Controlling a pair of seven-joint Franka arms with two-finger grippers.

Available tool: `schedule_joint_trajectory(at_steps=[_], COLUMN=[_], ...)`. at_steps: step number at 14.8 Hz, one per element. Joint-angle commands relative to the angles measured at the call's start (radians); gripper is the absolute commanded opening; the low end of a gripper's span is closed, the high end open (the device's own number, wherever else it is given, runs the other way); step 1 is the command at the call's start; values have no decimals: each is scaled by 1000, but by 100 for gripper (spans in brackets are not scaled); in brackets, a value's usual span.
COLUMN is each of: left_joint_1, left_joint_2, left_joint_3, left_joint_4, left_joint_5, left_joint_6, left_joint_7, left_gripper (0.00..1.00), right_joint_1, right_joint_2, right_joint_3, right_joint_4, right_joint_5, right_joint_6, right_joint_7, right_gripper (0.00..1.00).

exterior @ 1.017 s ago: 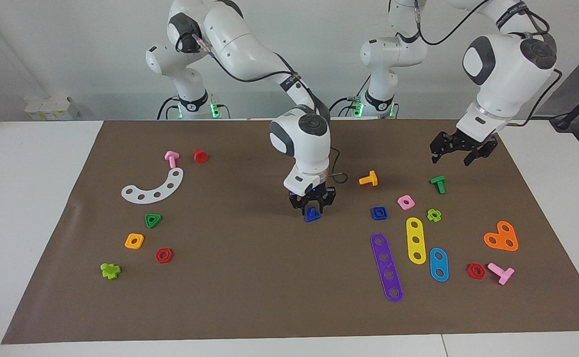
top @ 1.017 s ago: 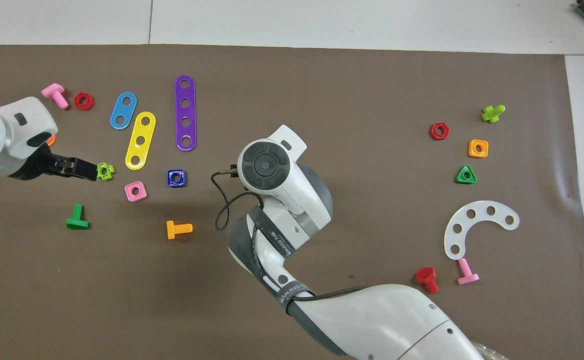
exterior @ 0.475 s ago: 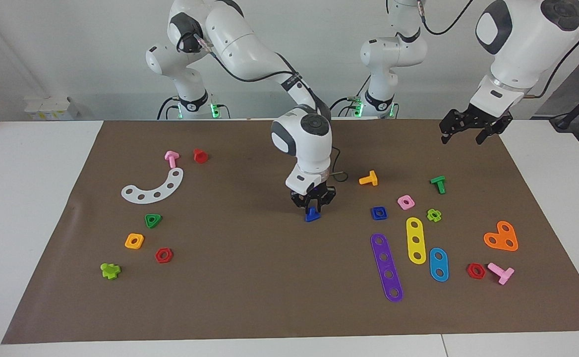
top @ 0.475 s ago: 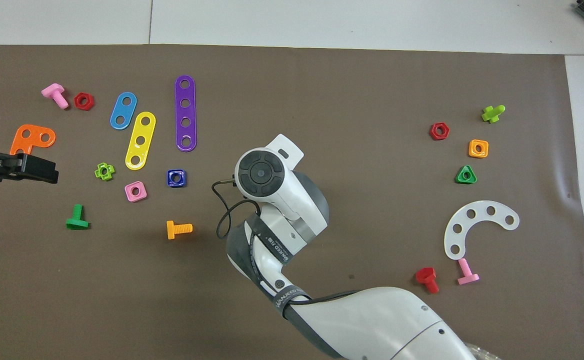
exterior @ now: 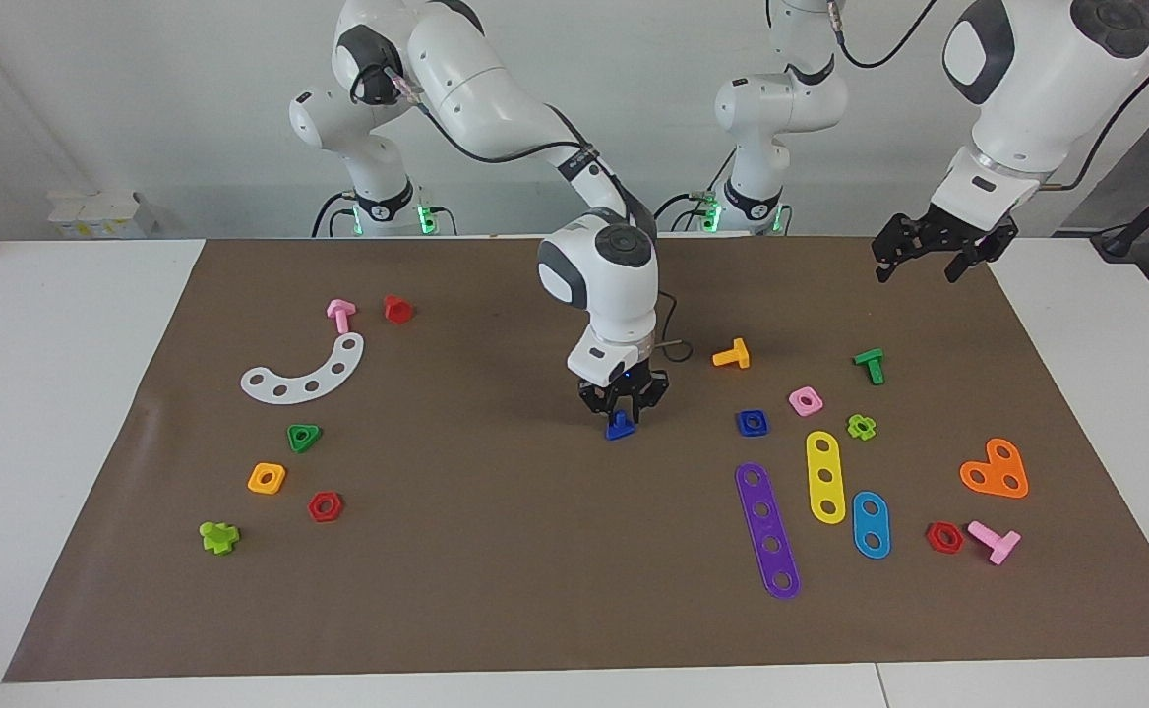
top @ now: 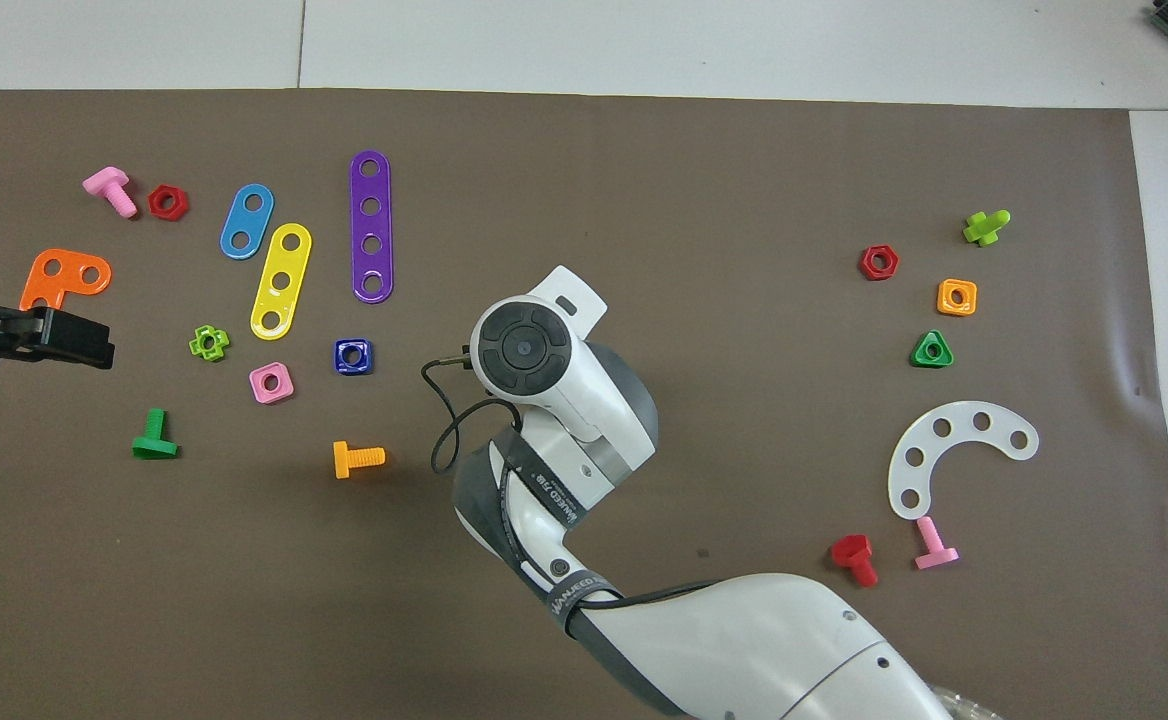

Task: Unscrew and place screws in storage area

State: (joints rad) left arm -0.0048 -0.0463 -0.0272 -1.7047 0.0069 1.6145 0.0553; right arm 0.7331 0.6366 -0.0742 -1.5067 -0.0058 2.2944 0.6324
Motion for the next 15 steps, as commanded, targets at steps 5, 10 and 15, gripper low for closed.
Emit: schedule_joint_trajectory(at_steps=[5,10,15], left_joint_1=[-6,-7,5], left_joint_2=[11,6,-1], left_joint_3=[-4,-2,-2], left_joint_4=[20,8,-24], left_joint_5=[16,18,16], left_joint_6=[-5,1,36], left_joint_7=[-9,-5,-5], left_gripper=[100,100,100], right_joint_1=[-4,-7,-177], right_joint_2=[-12,-58,-306], right_joint_3=[4,-1,-3], right_joint_4=[-29,-12,-114], right_joint_5=[-55,-59,-43], right_joint_6=[22,-32,-168], right_joint_7=[-45,35,-77], right_gripper=[0,0,0])
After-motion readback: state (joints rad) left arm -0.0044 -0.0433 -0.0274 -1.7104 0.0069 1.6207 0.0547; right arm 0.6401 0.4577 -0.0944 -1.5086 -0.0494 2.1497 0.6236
